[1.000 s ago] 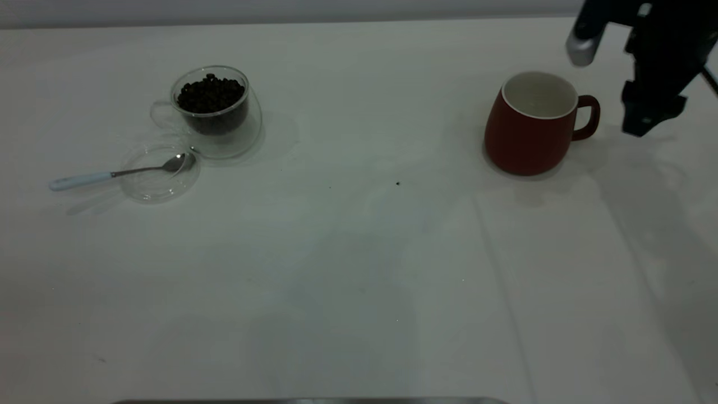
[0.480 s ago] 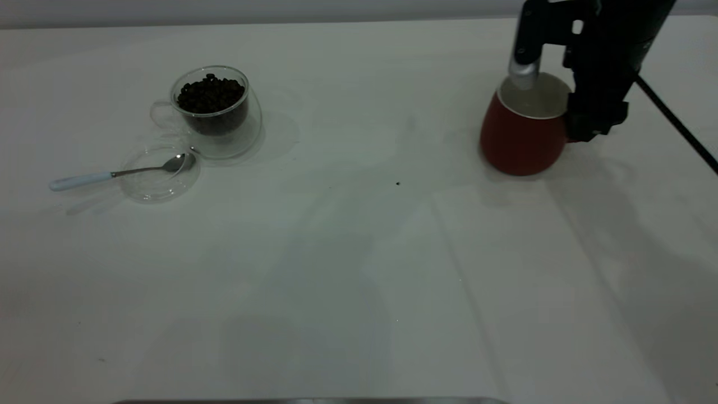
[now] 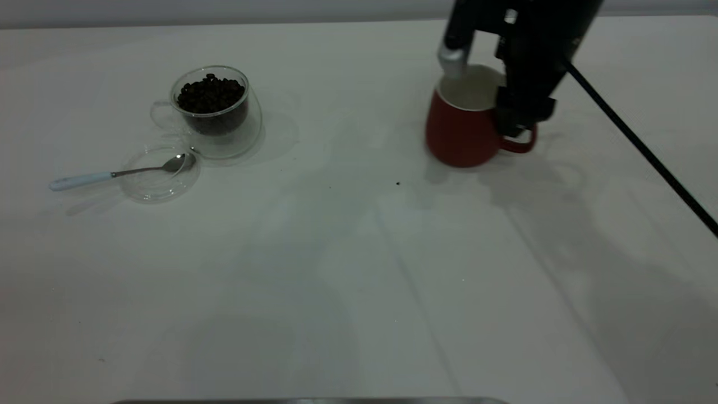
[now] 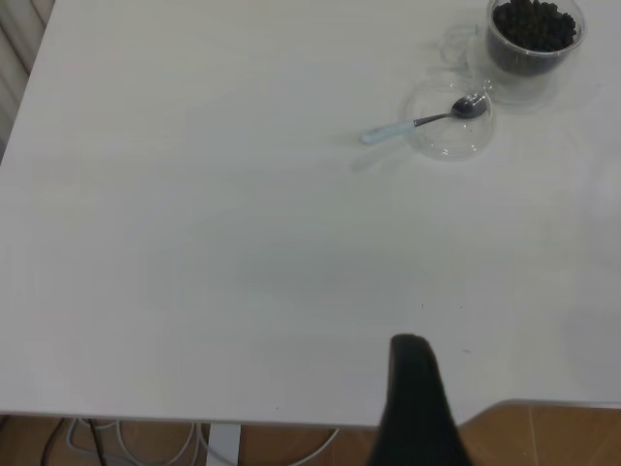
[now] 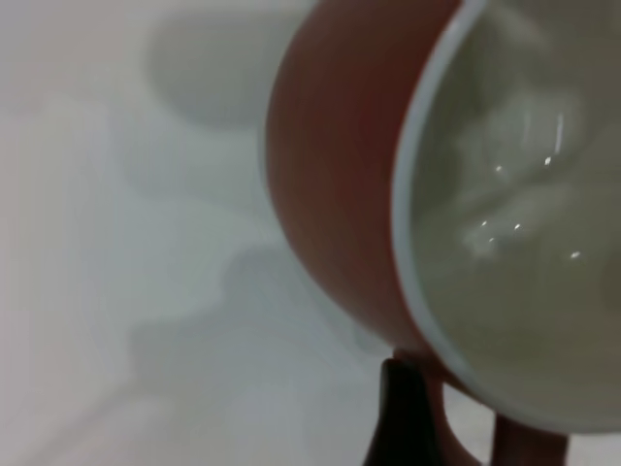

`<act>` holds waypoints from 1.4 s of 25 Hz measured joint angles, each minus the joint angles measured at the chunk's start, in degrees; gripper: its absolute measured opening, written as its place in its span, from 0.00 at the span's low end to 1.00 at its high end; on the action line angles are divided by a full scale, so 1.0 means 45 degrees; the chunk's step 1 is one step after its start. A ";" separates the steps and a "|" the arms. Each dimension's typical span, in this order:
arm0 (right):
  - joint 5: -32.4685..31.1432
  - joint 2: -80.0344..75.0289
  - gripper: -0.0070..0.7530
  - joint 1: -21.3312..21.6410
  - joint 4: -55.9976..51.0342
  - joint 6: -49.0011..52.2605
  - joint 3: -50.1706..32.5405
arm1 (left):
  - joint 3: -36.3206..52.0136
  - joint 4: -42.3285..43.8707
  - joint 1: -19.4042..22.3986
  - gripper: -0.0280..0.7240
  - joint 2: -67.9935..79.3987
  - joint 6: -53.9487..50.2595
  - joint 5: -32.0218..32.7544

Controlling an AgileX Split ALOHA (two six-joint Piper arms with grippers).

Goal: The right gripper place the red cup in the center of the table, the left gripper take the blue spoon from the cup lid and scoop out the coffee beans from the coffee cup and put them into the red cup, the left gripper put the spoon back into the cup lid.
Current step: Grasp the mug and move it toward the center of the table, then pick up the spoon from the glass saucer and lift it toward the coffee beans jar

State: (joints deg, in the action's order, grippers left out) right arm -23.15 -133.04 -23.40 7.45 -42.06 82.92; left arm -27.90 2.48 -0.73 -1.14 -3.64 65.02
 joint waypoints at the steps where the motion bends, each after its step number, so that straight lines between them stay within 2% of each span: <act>1: 0.0000 0.0000 0.78 -0.0133 -0.0063 0.0000 0.0058 | 0.0000 0.0000 0.0000 0.82 0.0000 0.0000 0.0000; 12: 0.0453 0.0000 0.78 -0.1927 -0.0218 -0.0403 0.0105 | 0.0000 0.0000 0.0000 0.82 0.0000 0.0000 0.0000; 16: 0.0861 0.0000 0.78 -0.2063 -0.0228 -0.0372 0.0105 | 0.0000 0.0000 0.0000 0.82 0.0000 0.0000 0.0000; 19: 0.0535 0.0141 0.78 -0.1779 -0.0228 0.0398 0.0105 | 0.0000 0.0000 0.0000 0.82 0.0000 0.0000 0.0000; 22: -0.0648 0.0894 0.78 -0.1242 -0.0074 0.1692 0.0105 | 0.0000 0.0000 0.0000 0.82 0.0000 0.0000 0.0000; 25: -0.2705 0.2553 0.78 -0.0774 0.0277 0.3118 0.0105 | 0.0000 0.0000 0.0000 0.82 0.0000 0.0000 0.0000; 32: -0.9449 0.7460 0.78 -0.0495 0.0934 0.6154 0.0105 | 0.0000 0.0000 0.0000 0.82 0.0000 -0.0031 0.0000; 35: -1.0270 0.9451 0.78 -0.0495 0.0755 0.6812 -0.0079 | 0.0000 0.0000 0.0000 0.82 0.0000 -0.0031 0.0000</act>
State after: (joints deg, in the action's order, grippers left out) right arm -69.36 -90.51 -25.63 10.84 -11.41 82.57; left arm -27.90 2.48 -0.73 -1.14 -3.78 65.02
